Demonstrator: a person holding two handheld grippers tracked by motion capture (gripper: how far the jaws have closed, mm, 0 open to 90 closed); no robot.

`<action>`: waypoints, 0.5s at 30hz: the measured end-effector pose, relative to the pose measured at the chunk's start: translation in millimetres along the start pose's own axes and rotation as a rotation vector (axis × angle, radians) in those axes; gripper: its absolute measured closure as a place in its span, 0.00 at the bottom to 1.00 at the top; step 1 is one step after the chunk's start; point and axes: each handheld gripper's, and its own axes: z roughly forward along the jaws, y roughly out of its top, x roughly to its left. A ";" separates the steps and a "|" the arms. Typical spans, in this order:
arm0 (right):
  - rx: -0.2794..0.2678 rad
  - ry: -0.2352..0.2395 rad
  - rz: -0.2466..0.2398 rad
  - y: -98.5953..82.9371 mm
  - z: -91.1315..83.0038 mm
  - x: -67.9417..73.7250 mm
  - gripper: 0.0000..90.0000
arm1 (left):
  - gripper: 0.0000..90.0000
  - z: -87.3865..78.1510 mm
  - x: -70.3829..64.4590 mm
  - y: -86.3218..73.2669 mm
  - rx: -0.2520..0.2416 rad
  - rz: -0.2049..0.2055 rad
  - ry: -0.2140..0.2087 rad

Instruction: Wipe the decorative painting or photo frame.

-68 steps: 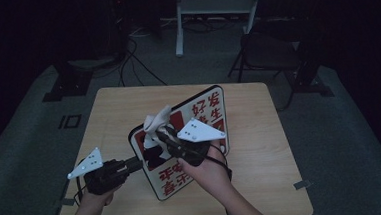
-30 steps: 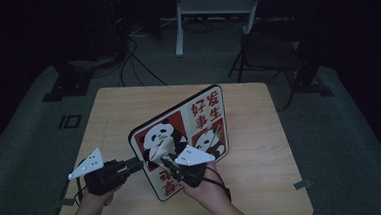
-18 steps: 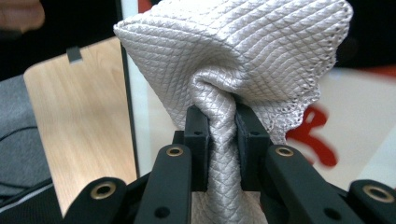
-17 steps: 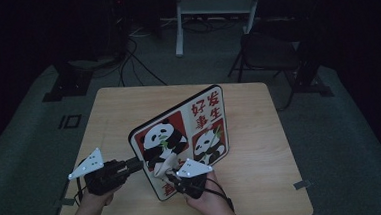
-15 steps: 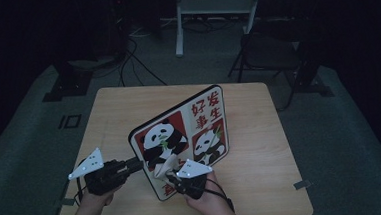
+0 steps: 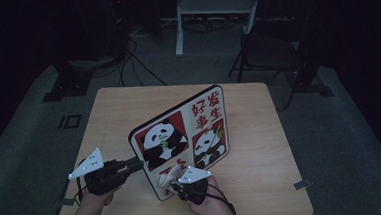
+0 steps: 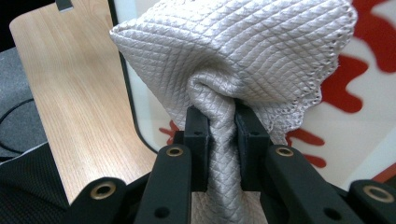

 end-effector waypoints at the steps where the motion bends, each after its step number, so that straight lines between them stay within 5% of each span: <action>1: 0.005 0.000 0.003 -1.3 0.7 0.1 0.86 | 0.87 0.0 0.1 0.0 0.001 -0.001 -0.001; 15: 0.092 0.018 0.011 -19.0 12.3 -0.6 0.86 | 0.87 0.0 0.6 0.3 0.000 0.003 -0.001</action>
